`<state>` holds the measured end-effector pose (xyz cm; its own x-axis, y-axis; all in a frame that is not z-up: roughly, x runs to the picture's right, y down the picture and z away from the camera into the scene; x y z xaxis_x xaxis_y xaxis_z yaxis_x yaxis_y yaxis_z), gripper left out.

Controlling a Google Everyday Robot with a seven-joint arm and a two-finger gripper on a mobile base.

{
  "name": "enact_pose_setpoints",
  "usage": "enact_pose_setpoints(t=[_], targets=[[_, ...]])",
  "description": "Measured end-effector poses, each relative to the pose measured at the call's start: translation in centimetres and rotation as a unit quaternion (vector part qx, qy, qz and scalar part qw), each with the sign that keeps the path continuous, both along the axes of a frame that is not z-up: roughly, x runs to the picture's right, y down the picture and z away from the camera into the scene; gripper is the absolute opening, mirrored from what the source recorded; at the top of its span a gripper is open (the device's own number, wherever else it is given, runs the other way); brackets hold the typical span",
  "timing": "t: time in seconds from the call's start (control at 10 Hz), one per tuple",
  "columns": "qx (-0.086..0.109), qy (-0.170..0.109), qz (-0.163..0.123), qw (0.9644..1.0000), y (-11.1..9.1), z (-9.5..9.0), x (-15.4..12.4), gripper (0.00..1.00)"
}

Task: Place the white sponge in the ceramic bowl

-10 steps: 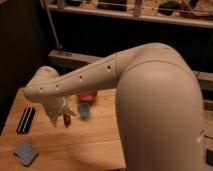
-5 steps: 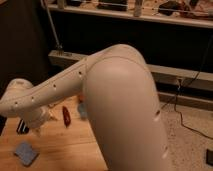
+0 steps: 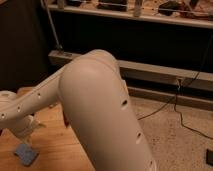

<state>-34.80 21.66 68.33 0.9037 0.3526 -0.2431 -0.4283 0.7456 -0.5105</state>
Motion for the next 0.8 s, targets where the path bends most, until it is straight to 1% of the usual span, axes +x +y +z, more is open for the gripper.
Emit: enact_pose_setpoints(t=[0.1,0.7,0.8], targets=[[0.001,0.0,-0.004,1.0,0.03,0.01,0.05,0.65],[0.0,0.0,-0.004,1.0,0.09,-0.01,0.04,0.65],[-0.003,-0.003,0.007,1.0,0.52,-0.33,-0.44,0.65]])
